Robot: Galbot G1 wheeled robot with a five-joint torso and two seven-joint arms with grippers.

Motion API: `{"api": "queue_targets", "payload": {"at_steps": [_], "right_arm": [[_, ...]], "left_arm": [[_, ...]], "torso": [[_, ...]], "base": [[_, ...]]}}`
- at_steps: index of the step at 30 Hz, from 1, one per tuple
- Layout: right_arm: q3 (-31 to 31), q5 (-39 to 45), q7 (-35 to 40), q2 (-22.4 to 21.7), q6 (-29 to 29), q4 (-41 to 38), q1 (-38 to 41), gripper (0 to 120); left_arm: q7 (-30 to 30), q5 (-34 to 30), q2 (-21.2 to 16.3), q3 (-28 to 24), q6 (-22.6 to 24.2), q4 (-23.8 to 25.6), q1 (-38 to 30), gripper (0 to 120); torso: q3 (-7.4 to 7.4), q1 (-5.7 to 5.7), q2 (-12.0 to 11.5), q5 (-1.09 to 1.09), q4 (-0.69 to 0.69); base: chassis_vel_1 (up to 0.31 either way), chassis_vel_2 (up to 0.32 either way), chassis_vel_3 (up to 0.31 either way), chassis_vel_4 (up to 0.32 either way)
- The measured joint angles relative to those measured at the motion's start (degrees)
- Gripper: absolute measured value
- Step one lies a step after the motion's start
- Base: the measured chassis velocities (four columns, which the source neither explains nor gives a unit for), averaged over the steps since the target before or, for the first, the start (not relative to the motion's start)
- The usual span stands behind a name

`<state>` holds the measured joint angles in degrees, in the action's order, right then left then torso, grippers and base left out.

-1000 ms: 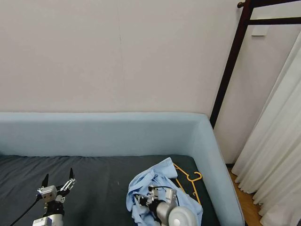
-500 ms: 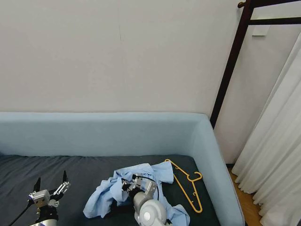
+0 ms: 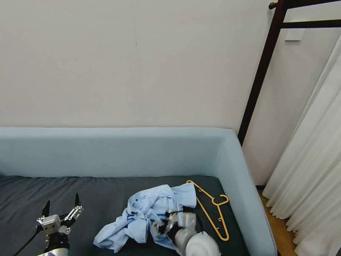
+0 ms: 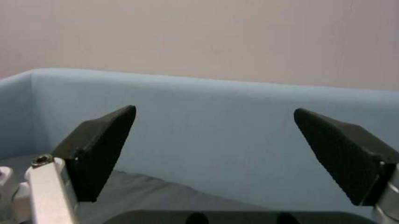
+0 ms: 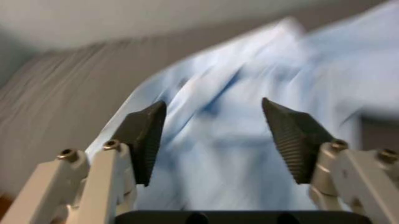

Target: Pick up the clothes from the sofa and hang them on the clothes hanger.

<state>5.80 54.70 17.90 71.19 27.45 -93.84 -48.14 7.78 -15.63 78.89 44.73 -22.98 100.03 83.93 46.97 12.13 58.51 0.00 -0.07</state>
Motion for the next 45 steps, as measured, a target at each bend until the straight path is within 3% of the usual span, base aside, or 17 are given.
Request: {"api": "queue_targets", "payload": {"at_steps": [7, 9, 12, 13, 17, 26, 35, 45], "right_arm": [[-4.3, -8.2, -10.5, 4.8, -1.9, 14.7, 8.0, 90], [-4.6, -14.2, -14.7, 7.3, -2.3, 20.5, 10.1, 97], [-5.8, -26.5, -23.7, 10.6, -6.0, 31.4, 12.8, 100], [-5.8, -26.5, -23.7, 10.6, -6.0, 31.4, 12.8, 100], [-9.0, -37.4, -33.5, 13.7, -12.0, 43.4, 15.4, 100], [-9.9, -40.5, -32.4, 16.9, -13.9, 50.3, 17.5, 97], [-10.3, -41.2, -28.4, 17.8, -12.7, 52.3, 17.9, 63], [-10.2, -40.4, -30.2, 17.5, -12.5, 51.8, 17.6, 26]], "left_arm": [[0.0, 0.8, 0.2, 0.0, 0.4, 0.0, 0.0, 100], [0.4, 0.9, 0.2, 0.3, 0.9, 0.2, 0.0, 100], [0.8, 1.0, 0.2, 0.9, 1.2, 0.6, 0.4, 100], [0.8, 1.0, 0.2, 0.9, 1.2, 0.6, 0.4, 100], [1.0, 1.0, -0.2, 1.9, 1.3, 0.7, 0.9, 100], [1.1, 1.1, -0.1, 2.4, 1.7, 1.3, 0.9, 100], [1.2, 1.6, 0.5, 2.4, 2.0, 1.8, 0.8, 100], [1.4, 2.1, 1.1, 1.8, 2.0, 1.1, 0.4, 100]], "torso": [[0.0, 0.0, 0.0, 0.0, 0.0], [0.0, 0.0, 0.0, 0.0, 0.03], [0.01, 0.01, 0.0, -0.01, 0.01], [0.01, 0.01, 0.0, -0.01, 0.01], [0.01, 0.0, 0.0, -0.01, -0.01], [0.0, 0.0, 0.0, -0.01, 0.0], [0.0, 0.0, 0.0, -0.01, 0.0], [0.0, 0.0, 0.0, 0.0, 0.0]], "base": [[0.0, 0.0, 0.0, 0.0], [0.0, 0.0, 0.0, 0.0], [0.0, 0.0, 0.0, 0.0], [0.0, 0.0, 0.0, 0.0], [0.0, 0.0, 0.0, 0.0], [0.0, 0.0, 0.0, 0.0], [0.0, 0.0, 0.0, 0.0], [0.0, 0.0, 0.0, 0.0]]}}
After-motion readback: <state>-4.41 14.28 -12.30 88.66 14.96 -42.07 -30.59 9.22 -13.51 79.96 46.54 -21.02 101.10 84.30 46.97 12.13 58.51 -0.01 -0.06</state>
